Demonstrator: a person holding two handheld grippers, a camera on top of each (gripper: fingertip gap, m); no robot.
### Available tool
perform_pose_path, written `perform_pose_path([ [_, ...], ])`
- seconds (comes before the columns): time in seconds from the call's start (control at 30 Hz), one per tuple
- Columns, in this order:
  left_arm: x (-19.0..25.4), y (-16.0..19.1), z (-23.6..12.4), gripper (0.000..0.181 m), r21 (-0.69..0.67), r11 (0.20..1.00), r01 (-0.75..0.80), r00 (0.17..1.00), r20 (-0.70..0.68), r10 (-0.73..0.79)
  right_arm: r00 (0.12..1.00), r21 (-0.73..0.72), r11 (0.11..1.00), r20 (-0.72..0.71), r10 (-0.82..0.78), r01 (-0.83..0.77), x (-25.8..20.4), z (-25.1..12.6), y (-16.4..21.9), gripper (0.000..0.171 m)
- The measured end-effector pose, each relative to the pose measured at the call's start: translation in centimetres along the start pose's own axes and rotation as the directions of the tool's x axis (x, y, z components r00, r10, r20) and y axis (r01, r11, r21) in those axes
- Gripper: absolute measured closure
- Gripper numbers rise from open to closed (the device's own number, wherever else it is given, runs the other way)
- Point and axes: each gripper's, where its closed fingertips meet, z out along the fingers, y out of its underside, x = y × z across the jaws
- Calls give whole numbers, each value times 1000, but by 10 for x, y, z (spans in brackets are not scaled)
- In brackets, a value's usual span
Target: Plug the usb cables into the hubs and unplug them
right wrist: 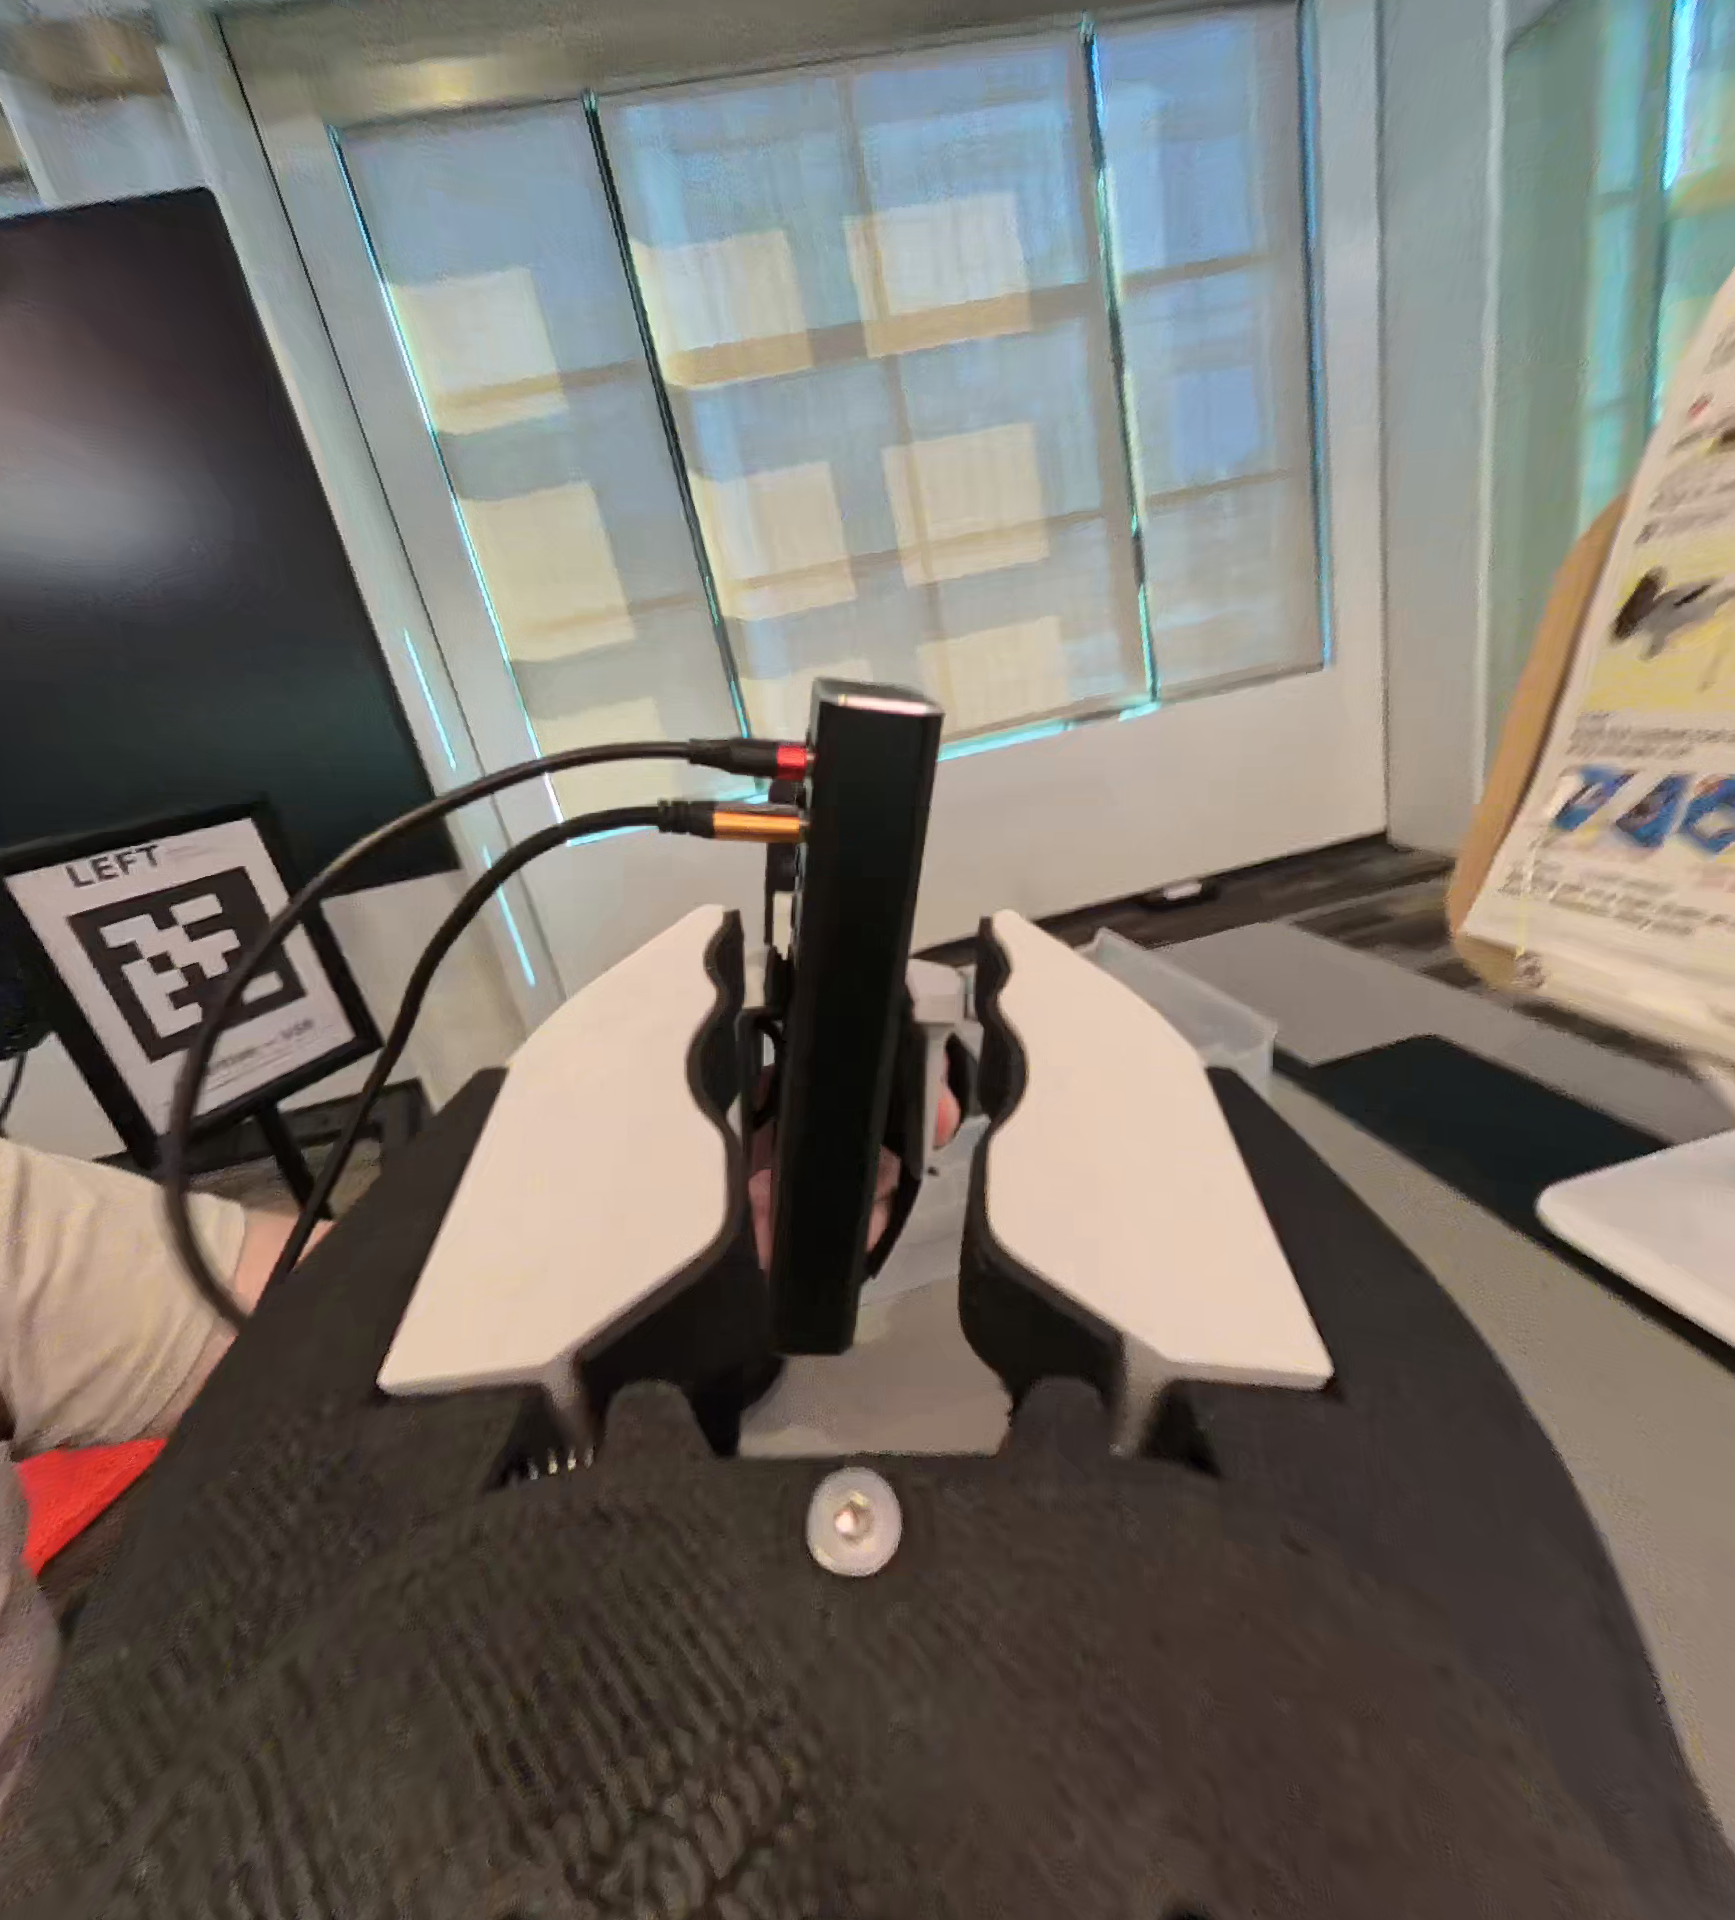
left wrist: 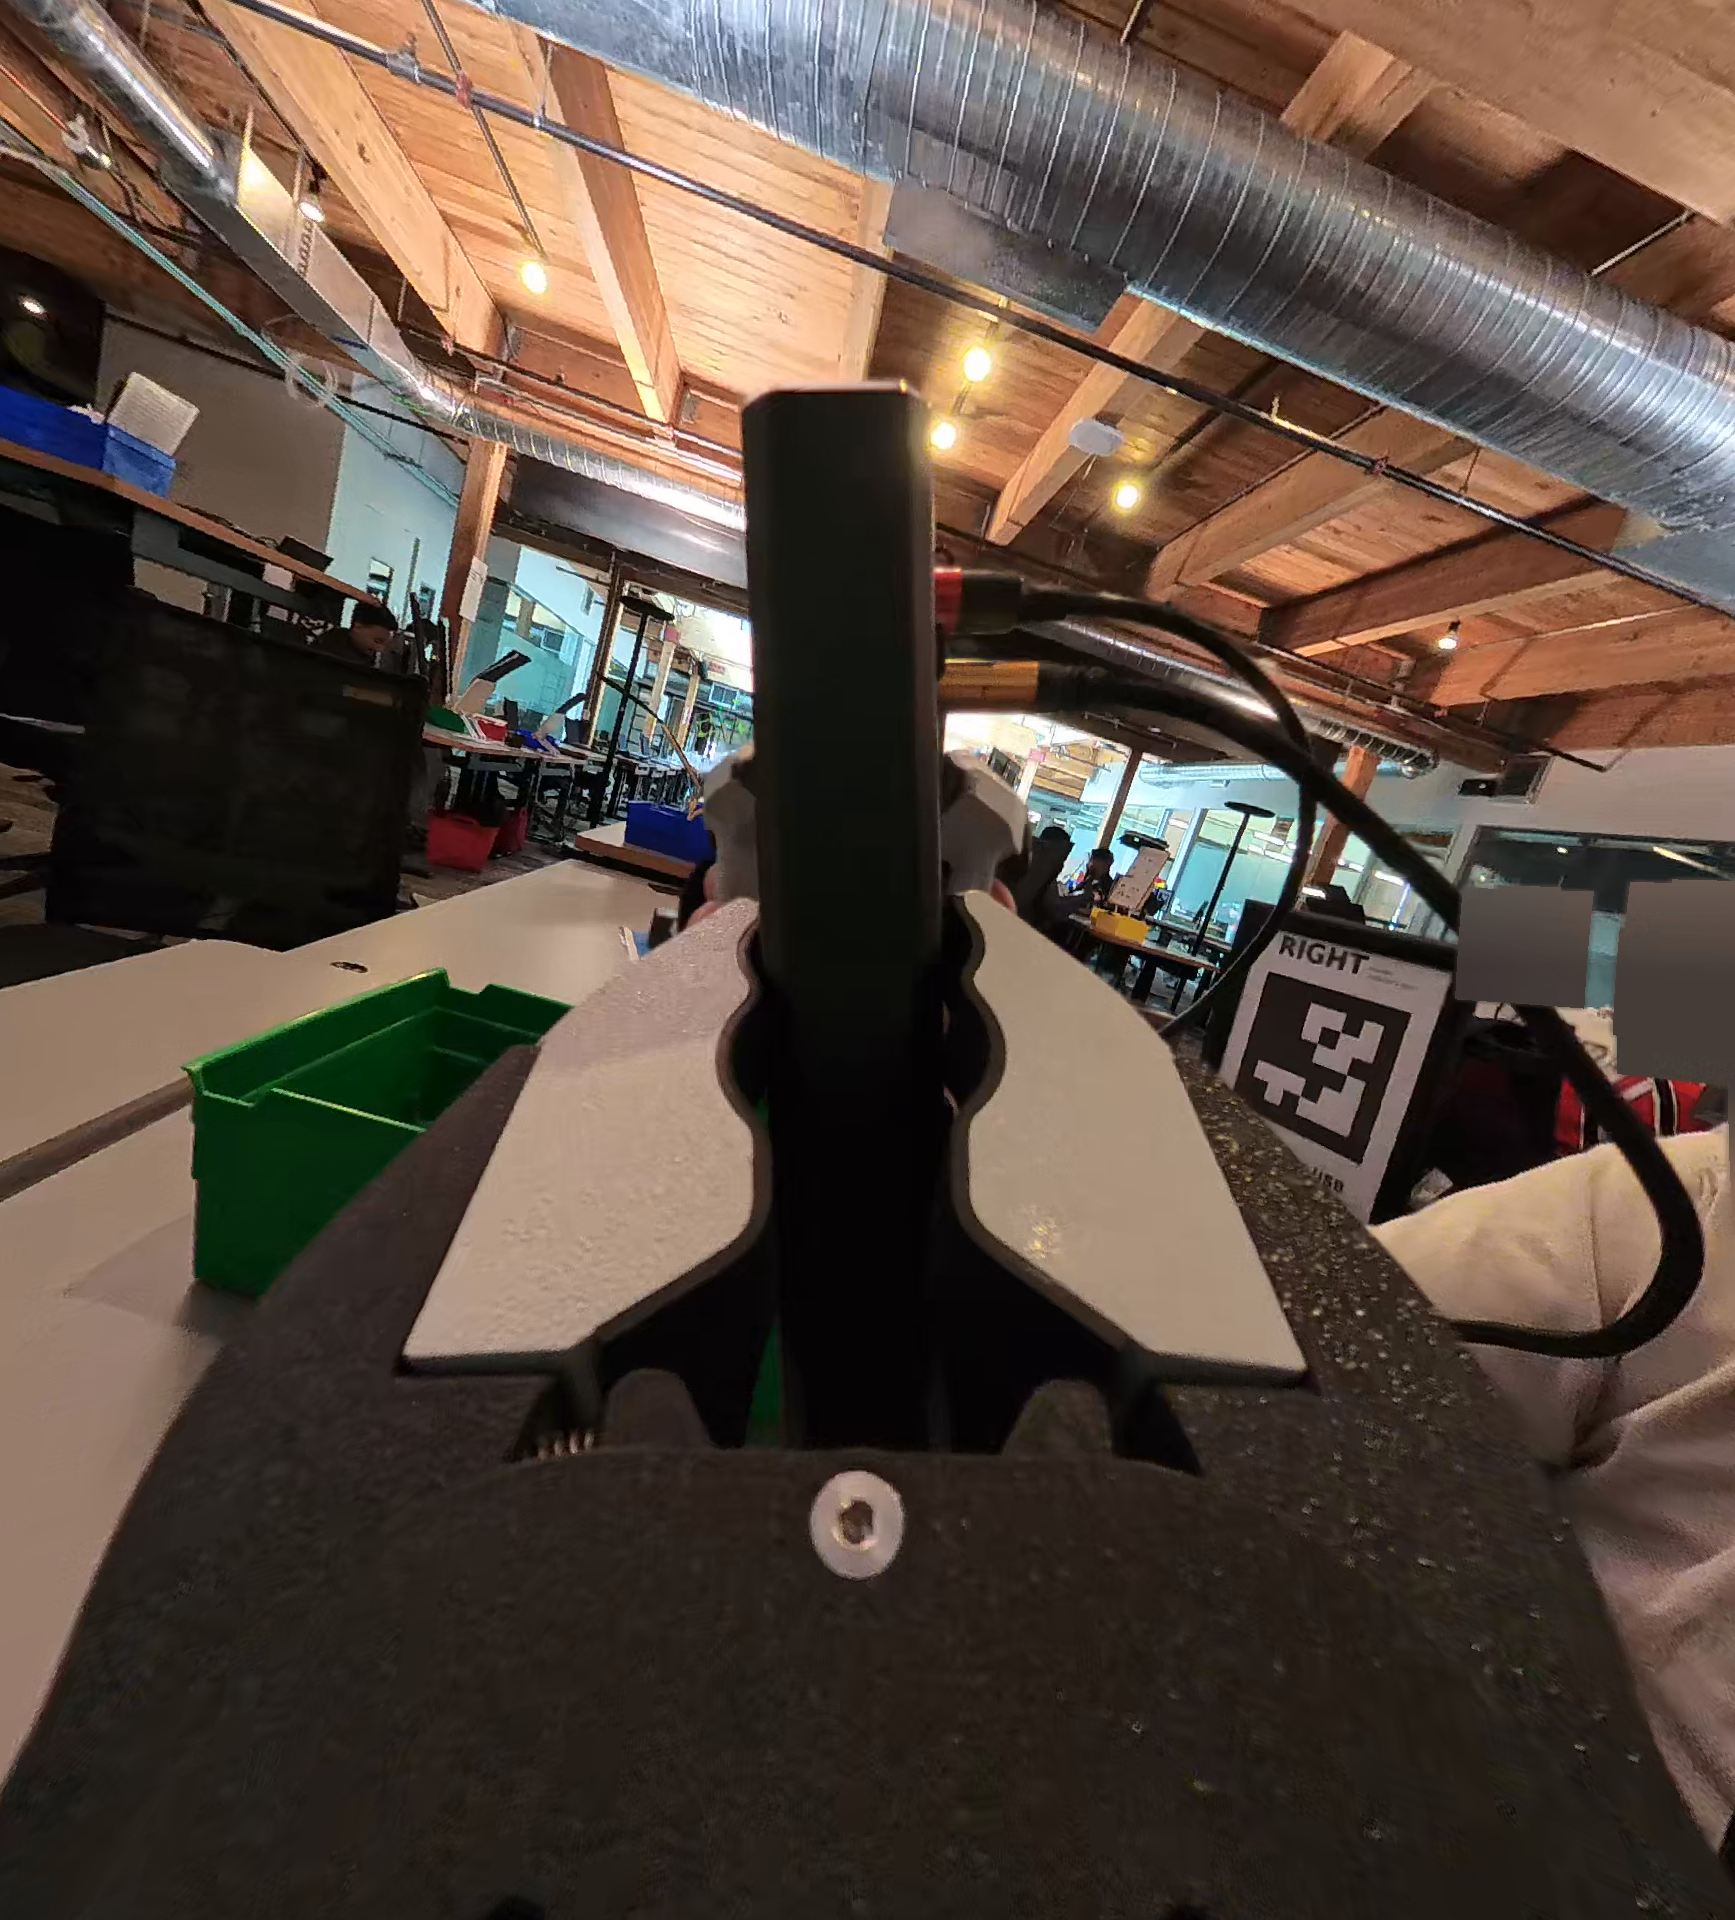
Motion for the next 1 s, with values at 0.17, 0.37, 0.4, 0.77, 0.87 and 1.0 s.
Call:
perform_pose_path([
  [0.17, 3, 12, 6, 151, -54, 998, -14, 1000, -22, 12, 998, -151, 987, -35, 43, -48, -1, 22, 35, 127],
  [0.37, -1, 24, 8, 151, -105, 994, 8, 1000, -16, -9, 982, -132, 976, 46, 182, -174, -3, 24, 37, 143],
  [0.4, -3, 25, 8, 151, -107, 994, 24, 1000, -12, -25, 981, -135, 974, 43, 189, -182, -1, 23, 38, 143],
  [0.77, -11, 17, -1, 155, -75, 995, 72, 997, -17, -74, 987, -143, 977, 9, 162, -159, 9, 11, 32, 143],
  [0.87, -15, 7, -9, 163, -47, 997, 56, 998, 6, -55, 991, -135, 982, -22, 129, -131, 14, 1, 23, 143],
  [1.0, -22, 5, -14, 170, -57, 998, 35, 998, 54, -32, 993, -115, 987, -65, 101, -108, 23, -14, 11, 143],
])
